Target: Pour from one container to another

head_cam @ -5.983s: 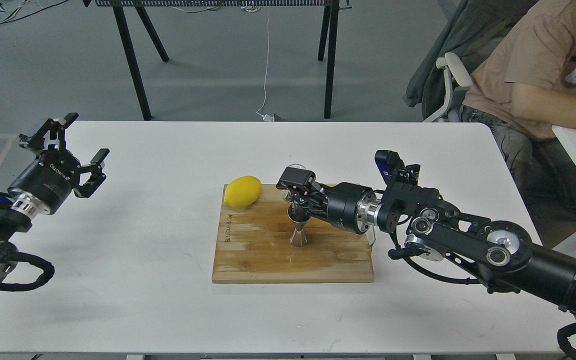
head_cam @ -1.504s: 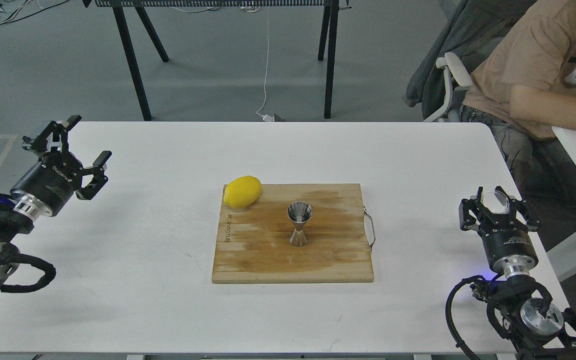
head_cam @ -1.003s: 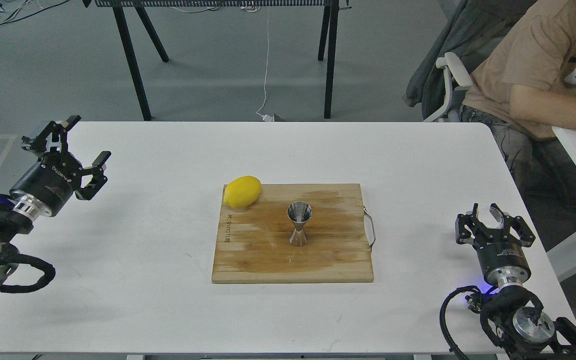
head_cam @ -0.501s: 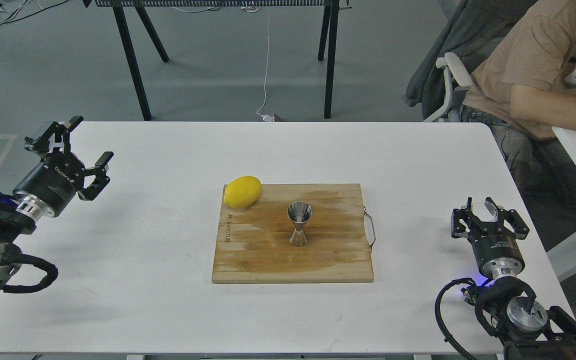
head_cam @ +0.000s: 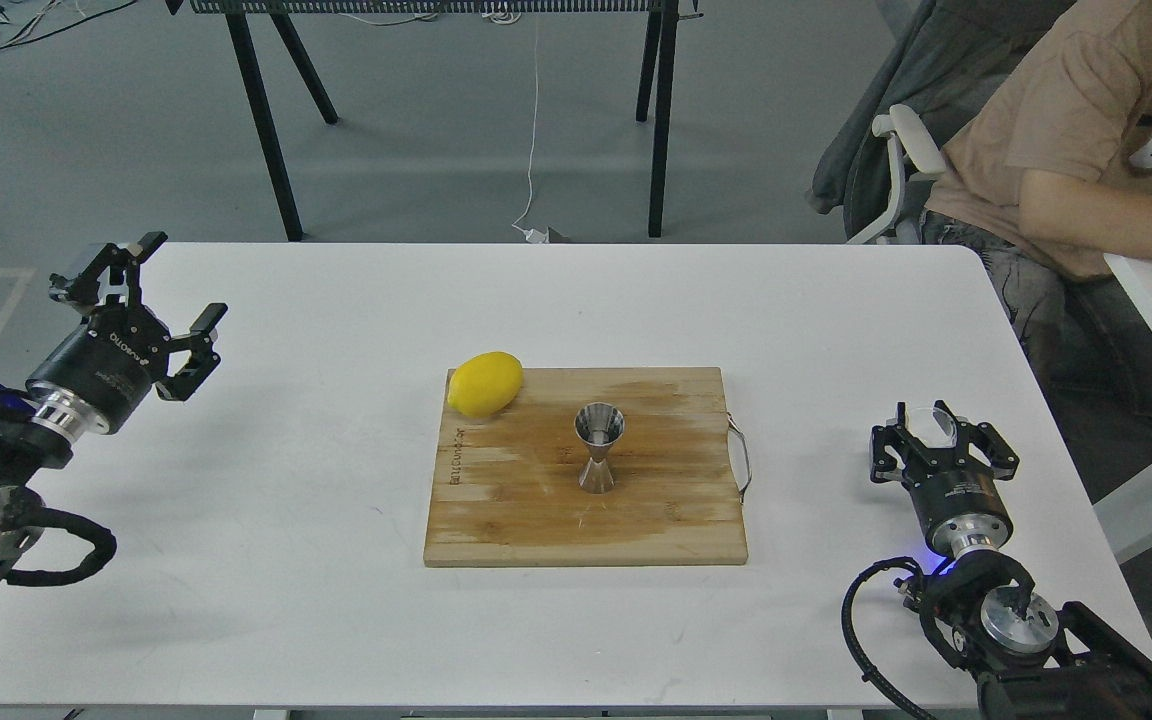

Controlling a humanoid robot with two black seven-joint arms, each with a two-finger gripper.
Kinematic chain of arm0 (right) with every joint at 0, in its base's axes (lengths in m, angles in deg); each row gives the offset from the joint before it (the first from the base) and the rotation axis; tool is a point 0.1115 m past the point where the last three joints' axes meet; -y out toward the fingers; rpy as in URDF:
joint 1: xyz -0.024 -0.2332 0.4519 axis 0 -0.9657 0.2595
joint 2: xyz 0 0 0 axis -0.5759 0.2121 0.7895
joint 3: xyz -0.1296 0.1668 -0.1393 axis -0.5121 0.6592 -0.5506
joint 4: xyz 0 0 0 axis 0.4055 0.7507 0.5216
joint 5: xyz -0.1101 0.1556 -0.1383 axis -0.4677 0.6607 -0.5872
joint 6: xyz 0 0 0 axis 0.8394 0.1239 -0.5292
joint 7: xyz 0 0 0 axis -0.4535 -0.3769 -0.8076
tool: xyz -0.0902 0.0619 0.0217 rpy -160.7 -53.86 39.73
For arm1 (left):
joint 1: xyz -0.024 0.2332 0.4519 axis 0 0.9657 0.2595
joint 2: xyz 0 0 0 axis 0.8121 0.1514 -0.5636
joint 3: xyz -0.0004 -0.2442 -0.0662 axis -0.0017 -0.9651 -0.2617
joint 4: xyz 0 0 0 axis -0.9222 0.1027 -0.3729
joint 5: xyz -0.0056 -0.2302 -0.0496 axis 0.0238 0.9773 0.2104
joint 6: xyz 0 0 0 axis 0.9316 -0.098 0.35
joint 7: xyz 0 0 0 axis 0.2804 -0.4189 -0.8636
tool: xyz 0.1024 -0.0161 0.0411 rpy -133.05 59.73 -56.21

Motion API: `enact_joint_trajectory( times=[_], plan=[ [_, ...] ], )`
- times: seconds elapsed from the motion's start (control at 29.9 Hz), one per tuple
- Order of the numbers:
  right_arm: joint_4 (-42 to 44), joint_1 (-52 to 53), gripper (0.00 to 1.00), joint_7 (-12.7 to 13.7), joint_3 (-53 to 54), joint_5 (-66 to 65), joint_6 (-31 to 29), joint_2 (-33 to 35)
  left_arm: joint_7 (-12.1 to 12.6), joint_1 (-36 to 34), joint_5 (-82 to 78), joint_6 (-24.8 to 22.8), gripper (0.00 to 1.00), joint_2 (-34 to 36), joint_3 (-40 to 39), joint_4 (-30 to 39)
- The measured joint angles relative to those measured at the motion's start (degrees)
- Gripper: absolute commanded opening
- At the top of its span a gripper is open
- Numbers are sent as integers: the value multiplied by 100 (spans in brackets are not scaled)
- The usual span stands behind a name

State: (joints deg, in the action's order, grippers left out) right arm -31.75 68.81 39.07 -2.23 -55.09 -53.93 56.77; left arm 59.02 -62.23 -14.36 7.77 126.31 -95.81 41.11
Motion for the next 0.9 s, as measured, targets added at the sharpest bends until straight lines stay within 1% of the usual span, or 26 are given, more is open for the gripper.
enact_joint_trajectory(
  times=[0.27,0.43,0.7,0.8,0.87,0.9],
  plan=[
    [-11,-16,54,0,-2,1,0,3,0,5,0,0,94,5,0,0],
    [-41,-38,64,5,-2,1,0,6,0,3,0,0,94,8,0,0],
    [-89,-75,69,10,-2,-1,0,7,0,-1,0,0,94,18,0,0],
    [-105,-104,78,10,-2,-1,0,7,0,-1,0,0,94,18,0,0],
    [-124,-122,88,10,-2,-1,0,7,0,-1,0,0,94,17,0,0],
    [-136,-127,91,10,-2,-1,0,7,0,-1,0,0,94,17,0,0]
  ],
)
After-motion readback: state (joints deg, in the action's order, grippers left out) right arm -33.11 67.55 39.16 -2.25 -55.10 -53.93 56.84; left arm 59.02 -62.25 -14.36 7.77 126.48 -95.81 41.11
